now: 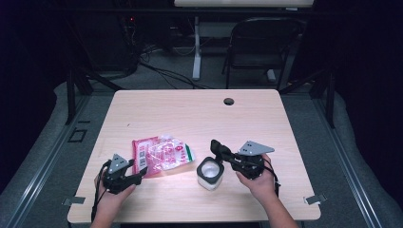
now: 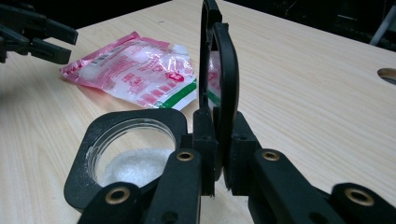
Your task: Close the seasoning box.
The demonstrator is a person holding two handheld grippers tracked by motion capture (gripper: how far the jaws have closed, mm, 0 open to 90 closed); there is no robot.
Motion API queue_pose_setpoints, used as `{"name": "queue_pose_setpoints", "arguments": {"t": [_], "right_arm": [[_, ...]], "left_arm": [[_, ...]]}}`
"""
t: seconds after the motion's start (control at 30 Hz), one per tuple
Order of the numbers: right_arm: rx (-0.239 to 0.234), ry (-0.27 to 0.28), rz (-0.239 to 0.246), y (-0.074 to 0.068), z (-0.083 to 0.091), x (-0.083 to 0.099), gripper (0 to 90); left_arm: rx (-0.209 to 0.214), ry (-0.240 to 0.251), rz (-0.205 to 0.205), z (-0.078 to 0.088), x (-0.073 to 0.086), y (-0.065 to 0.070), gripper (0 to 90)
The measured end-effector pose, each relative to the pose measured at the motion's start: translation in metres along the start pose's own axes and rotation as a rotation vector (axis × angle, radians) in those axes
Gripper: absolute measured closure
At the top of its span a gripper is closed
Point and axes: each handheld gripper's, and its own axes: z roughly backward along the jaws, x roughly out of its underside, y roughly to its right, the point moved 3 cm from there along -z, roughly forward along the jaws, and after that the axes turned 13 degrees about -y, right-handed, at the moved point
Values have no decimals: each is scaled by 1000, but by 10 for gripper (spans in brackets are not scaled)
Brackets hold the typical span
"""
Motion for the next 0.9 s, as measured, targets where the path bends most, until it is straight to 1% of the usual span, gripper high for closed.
{"name": "queue_pose_setpoints", "arguments": {"t": [0.07, 0.13, 0.23, 0.3, 0.37, 0.43, 0.57, 0.6, 0.67, 0.7, 0.77, 0.8, 0.9], "right_arm": [[8, 1, 5, -1, 0, 0, 848], [28, -1, 23, -4, 0, 0, 848], [38, 1, 27, -6, 0, 0, 846], [35, 3, 26, -7, 0, 0, 837], [28, 7, 20, -7, 1, 0, 830], [22, 9, 16, -8, 1, 0, 800], [22, 10, 18, -10, 1, 0, 776], [17, 10, 13, -10, 1, -1, 761], [11, 11, 7, -10, 1, -1, 757], [10, 14, 6, -11, 1, -1, 743], [8, 14, 5, -11, 1, -1, 737], [-1, 15, -3, -12, 2, -2, 721], [-8, 12, -8, -13, 2, -2, 681]], "left_arm": [[0, 0, 0, 0, 0, 0, 377], [-1, 2, 1, 0, 0, 0, 377], [0, 0, 0, 0, 0, 0, 379], [2, -1, 0, -1, 0, 0, 383], [1, -12, -1, 0, 0, 0, 382], [1, -11, -3, 0, 0, 0, 382], [-5, -5, 0, 0, 0, 0, 383], [-3, 4, 1, -1, 0, 0, 383], [-3, 4, 2, -1, 0, 0, 383], [-2, -9, -1, 0, 0, 0, 383], [-2, -7, -3, 0, 0, 0, 383], [0, 1, -3, -1, -1, 1, 382], [2, 8, -4, 0, -1, 1, 383]]}}
